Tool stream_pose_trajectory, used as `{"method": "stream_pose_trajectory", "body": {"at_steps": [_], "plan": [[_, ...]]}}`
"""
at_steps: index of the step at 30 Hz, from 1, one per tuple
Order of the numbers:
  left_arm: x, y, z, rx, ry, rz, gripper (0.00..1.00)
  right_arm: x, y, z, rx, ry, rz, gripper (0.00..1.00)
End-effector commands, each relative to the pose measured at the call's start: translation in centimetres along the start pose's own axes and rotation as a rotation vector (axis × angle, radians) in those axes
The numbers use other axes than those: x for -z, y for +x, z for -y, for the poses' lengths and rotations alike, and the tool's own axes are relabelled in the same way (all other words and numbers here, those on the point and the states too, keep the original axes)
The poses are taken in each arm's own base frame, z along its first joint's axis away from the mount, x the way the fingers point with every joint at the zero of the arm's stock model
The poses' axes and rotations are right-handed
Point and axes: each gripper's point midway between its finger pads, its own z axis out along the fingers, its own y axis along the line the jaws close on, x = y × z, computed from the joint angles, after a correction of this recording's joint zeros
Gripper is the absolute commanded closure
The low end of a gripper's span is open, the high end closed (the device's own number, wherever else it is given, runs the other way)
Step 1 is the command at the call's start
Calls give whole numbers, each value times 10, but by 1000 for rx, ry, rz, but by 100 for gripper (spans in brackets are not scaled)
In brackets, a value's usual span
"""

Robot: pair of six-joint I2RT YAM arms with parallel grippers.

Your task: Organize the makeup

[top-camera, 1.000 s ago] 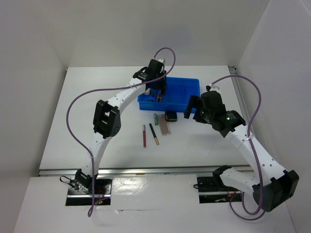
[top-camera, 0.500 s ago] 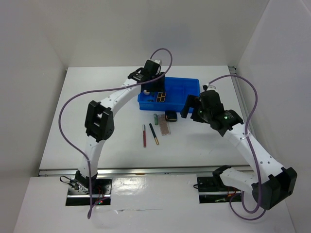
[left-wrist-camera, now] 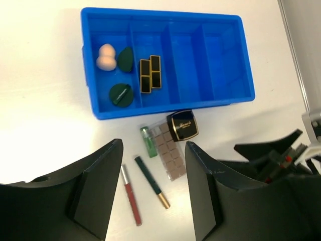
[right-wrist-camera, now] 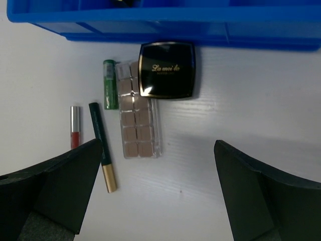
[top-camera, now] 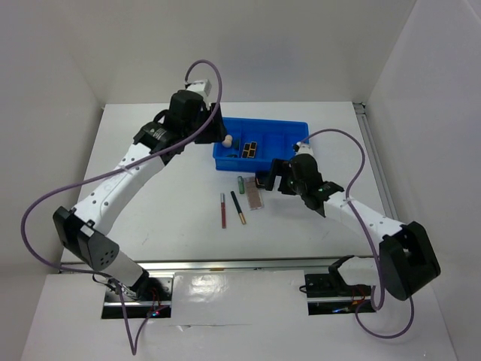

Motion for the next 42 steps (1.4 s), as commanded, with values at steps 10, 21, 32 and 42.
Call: {"method": "stream_pose_trajectory", "body": {"at_steps": [10,21,32,42], "plan": [[33,5,-17,-16,-36,26,34,-54,-10,-26,78,-46,87,0],[34,21,-17,1,-11,-5,34,-86,4,-16,101,14,70,0],[42,18,-17,-7,-7,4,34,-115,4,-18,142,57,72,0],[43,25,-21,-9,-15,-12,34,-111,9,-14,157,159,56,31]]}}
